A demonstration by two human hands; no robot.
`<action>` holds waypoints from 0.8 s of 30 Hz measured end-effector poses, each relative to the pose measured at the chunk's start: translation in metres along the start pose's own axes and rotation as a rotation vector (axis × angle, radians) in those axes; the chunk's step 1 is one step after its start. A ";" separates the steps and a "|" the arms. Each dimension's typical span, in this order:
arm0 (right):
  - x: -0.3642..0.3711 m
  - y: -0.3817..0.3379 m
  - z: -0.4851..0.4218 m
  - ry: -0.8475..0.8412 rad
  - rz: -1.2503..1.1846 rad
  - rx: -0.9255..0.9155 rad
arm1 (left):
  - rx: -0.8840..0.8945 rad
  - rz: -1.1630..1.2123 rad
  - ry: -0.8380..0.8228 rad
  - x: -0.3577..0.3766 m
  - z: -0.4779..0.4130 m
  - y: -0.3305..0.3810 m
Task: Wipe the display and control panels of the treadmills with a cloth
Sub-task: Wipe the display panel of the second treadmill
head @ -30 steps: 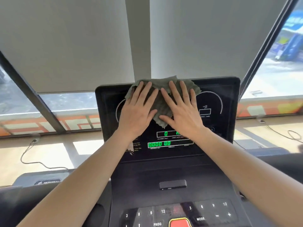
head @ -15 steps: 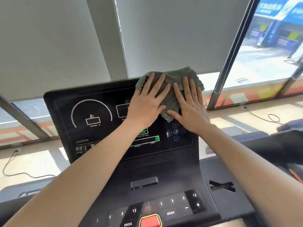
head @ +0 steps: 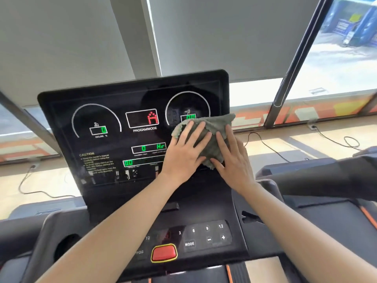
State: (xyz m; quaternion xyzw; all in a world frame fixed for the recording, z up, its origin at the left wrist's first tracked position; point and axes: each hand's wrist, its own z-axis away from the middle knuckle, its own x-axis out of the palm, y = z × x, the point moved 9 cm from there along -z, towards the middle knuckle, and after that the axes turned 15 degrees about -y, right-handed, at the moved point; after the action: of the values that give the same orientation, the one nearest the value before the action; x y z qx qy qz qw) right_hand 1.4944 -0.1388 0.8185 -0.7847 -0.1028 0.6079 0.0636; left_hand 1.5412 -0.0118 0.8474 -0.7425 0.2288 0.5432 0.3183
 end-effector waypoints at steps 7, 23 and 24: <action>0.031 -0.008 0.037 0.023 0.066 0.010 | -0.081 0.053 -0.043 0.031 0.035 0.015; 0.003 -0.134 -0.050 -0.026 0.341 -0.135 | -0.248 0.173 0.053 0.004 0.089 -0.113; -0.003 -0.142 -0.061 -0.018 0.345 -0.129 | -0.241 0.152 0.061 -0.005 0.085 -0.124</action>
State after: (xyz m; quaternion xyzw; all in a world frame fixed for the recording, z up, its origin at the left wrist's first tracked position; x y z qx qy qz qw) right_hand 1.5408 0.0001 0.8689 -0.7876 -0.0060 0.6091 -0.0933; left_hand 1.5682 0.1350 0.8621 -0.7719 0.2271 0.5666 0.1777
